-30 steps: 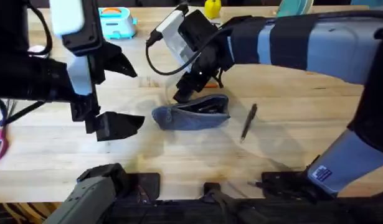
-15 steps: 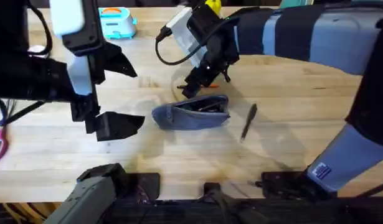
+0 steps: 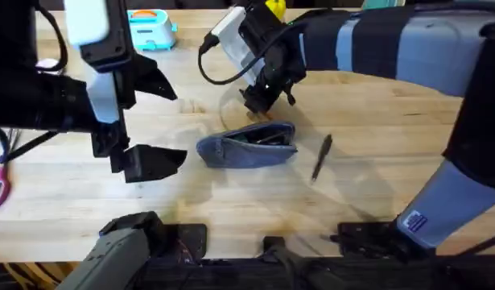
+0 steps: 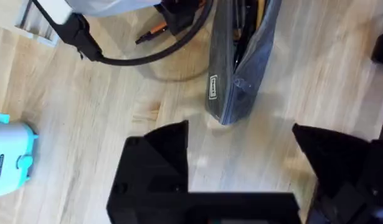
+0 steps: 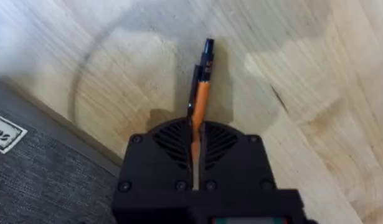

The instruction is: Unzip the bag, pick up the pens from the table one at a time and place them inside, then zip the bag closed.

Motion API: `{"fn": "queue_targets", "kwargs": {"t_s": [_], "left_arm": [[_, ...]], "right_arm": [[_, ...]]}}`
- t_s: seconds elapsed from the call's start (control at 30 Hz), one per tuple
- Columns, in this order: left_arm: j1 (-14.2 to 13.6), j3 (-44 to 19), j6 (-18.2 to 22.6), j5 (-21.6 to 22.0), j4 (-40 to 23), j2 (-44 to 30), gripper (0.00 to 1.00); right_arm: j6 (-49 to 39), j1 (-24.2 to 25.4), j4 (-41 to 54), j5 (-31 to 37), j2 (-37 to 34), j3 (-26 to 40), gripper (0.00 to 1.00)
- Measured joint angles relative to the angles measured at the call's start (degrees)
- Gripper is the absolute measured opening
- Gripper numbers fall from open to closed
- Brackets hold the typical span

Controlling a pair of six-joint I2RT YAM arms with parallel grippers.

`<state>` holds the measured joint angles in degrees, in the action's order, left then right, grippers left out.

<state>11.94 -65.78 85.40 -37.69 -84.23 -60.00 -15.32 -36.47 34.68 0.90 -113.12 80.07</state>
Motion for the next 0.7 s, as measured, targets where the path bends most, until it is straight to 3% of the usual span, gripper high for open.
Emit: {"fn": "queue_targets", "kwargs": {"t_s": [0.4,0.7], "left_arm": [[0.0,0.0,0.0,0.0,0.0,0.0,0.993],[0.0,0.0,0.0,0.1,0.0,0.0,0.993]], "right_arm": [[0.0,0.3,0.9,1.3,-0.4,1.5,0.038],[-2.7,3.1,3.8,6.6,-1.8,13.0,0.031]]}}
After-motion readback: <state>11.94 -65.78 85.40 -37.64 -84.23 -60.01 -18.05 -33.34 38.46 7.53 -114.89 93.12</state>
